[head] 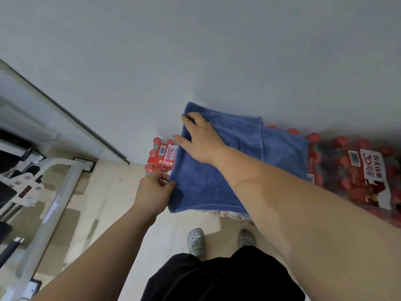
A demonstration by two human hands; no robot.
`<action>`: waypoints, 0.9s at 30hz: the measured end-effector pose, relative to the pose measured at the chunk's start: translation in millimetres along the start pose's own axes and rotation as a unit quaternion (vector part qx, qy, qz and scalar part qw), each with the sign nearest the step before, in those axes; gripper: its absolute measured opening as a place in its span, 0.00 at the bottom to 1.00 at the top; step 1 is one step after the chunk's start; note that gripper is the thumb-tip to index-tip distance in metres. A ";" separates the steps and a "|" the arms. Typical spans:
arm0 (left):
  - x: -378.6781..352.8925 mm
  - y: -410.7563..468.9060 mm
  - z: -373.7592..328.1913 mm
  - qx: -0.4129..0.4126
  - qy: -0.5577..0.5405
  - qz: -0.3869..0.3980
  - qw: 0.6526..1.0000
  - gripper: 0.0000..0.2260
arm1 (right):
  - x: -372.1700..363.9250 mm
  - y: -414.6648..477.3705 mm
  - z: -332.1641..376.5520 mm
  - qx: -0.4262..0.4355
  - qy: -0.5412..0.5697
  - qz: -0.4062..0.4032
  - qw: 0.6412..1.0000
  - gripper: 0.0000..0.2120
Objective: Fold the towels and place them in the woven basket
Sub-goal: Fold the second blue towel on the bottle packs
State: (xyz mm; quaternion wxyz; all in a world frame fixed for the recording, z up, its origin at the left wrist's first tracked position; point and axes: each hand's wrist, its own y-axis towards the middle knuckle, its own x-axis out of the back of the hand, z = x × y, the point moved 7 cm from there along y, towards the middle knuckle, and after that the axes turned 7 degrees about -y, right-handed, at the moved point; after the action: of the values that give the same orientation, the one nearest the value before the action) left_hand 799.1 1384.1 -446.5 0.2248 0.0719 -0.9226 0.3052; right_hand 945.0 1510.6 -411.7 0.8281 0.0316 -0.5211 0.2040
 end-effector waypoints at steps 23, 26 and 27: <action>-165.5 -49.7 -100.6 -0.424 0.389 0.107 0.811 0.35 | 25.6 -152.5 -209.2 -0.263 -0.172 0.004 0.949 0.39; -180.5 -52.0 -104.4 -0.403 0.404 0.113 0.813 0.37 | 32.9 -140.3 -220.1 -0.234 -0.188 0.015 0.954 0.40; -184.6 -52.3 -104.7 -0.394 0.411 0.114 0.814 0.38 | 35.1 -136.2 -222.9 -0.225 -0.192 0.020 0.955 0.40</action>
State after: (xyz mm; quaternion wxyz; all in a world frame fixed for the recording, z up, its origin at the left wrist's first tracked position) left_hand 1016.1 1403.6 -428.8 0.5560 -0.2609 -0.7870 -0.0598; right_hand 1198.2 1455.8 -460.6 0.6939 -0.1276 -0.7031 0.0882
